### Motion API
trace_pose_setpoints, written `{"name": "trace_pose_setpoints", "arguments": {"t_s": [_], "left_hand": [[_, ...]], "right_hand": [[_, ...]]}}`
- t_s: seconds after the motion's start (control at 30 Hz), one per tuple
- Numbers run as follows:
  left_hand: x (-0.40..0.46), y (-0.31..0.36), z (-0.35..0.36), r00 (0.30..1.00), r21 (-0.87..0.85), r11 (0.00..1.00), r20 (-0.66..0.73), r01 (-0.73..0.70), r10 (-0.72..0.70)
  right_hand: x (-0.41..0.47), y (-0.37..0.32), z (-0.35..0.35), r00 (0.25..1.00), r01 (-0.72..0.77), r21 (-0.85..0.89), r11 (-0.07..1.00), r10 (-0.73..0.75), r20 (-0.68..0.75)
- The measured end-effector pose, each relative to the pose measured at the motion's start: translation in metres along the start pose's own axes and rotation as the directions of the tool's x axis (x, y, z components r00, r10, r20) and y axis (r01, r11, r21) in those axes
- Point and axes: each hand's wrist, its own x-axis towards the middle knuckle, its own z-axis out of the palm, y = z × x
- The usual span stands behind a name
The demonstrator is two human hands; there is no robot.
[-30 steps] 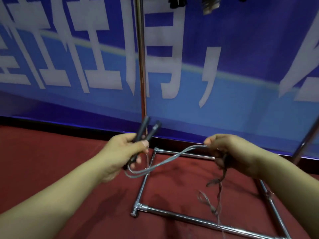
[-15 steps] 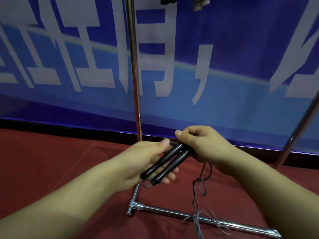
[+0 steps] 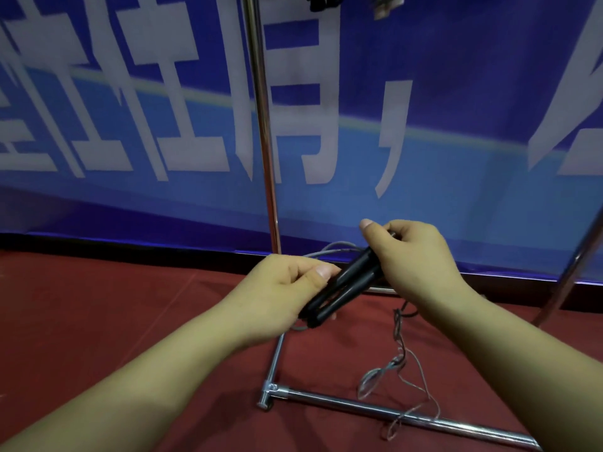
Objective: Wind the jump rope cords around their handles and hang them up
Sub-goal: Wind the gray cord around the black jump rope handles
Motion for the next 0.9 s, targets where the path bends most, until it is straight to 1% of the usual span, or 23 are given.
{"name": "trace_pose_setpoints", "arguments": {"t_s": [0.1, 0.13, 0.17, 0.23, 0.27, 0.33, 0.43, 0.47, 0.53, 0.57, 0.63, 0.7, 0.8, 0.87, 0.9], "left_hand": [[0.0, -0.001, 0.002, 0.997, 0.079, 0.996, 0.063, 0.035, -0.04], [0.0, -0.001, 0.003, 0.993, 0.076, 0.995, 0.094, 0.063, -0.07], [0.0, -0.002, 0.004, 0.985, 0.045, 0.994, 0.137, 0.098, -0.103], [0.0, -0.003, 0.007, 0.965, -0.094, 0.98, 0.214, 0.174, -0.15], [-0.001, -0.003, 0.008, 0.96, -0.161, 0.967, 0.233, 0.195, -0.155], [-0.001, -0.002, 0.01, 0.964, -0.215, 0.959, 0.229, 0.188, -0.137], [0.0, 0.0, 0.013, 0.979, -0.159, 0.979, 0.183, 0.124, -0.094], [0.001, -0.002, 0.014, 0.981, -0.136, 0.984, 0.171, 0.112, -0.088], [0.003, -0.006, 0.013, 0.984, -0.074, 0.991, 0.143, 0.113, -0.101], [0.004, -0.01, 0.012, 0.986, -0.036, 0.992, 0.12, 0.121, -0.116], [0.007, -0.019, 0.007, 0.99, -0.005, 0.99, 0.042, 0.139, -0.138], [0.01, -0.029, -0.003, 0.986, -0.051, 0.989, -0.088, 0.14, -0.144], [0.011, -0.044, -0.024, 0.95, -0.116, 0.99, -0.289, 0.086, -0.116], [0.009, -0.055, -0.036, 0.931, -0.075, 0.995, -0.356, 0.062, -0.085], [0.007, -0.061, -0.041, 0.926, -0.019, 0.997, -0.371, 0.068, -0.07]], "right_hand": [[-0.004, -0.002, 0.002, 0.999, 0.019, 0.05, 0.999, -0.017, -0.032], [-0.005, -0.003, 0.002, 0.999, 0.027, 0.061, 0.998, -0.024, -0.04], [-0.006, -0.004, 0.003, 0.998, 0.031, 0.067, 0.997, -0.028, -0.048], [-0.009, -0.005, 0.005, 0.998, 0.027, 0.077, 0.997, -0.022, -0.061], [-0.01, -0.004, 0.006, 0.998, 0.022, 0.089, 0.996, -0.016, -0.067], [-0.012, -0.004, 0.007, 0.997, 0.012, 0.105, 0.994, -0.004, -0.074], [-0.012, -0.003, 0.007, 0.997, 0.019, 0.086, 0.996, -0.012, -0.076], [-0.012, -0.001, 0.007, 0.998, 0.017, 0.073, 0.997, -0.013, -0.056], [-0.01, 0.004, 0.007, 0.998, -0.024, 0.063, 0.998, 0.021, 0.051], [-0.008, 0.007, 0.007, 0.99, -0.074, 0.078, 0.994, 0.064, 0.123], [-0.002, 0.014, 0.003, 0.955, -0.202, 0.097, 0.975, 0.174, 0.238], [0.005, 0.022, -0.008, 0.924, -0.266, 0.047, 0.963, 0.241, 0.298], [0.008, 0.039, -0.03, 0.88, -0.225, -0.057, 0.973, 0.228, 0.417], [0.005, 0.045, -0.04, 0.811, -0.184, -0.11, 0.977, 0.214, 0.545], [0.002, 0.045, -0.041, 0.767, -0.165, -0.136, 0.977, 0.214, 0.605]]}}
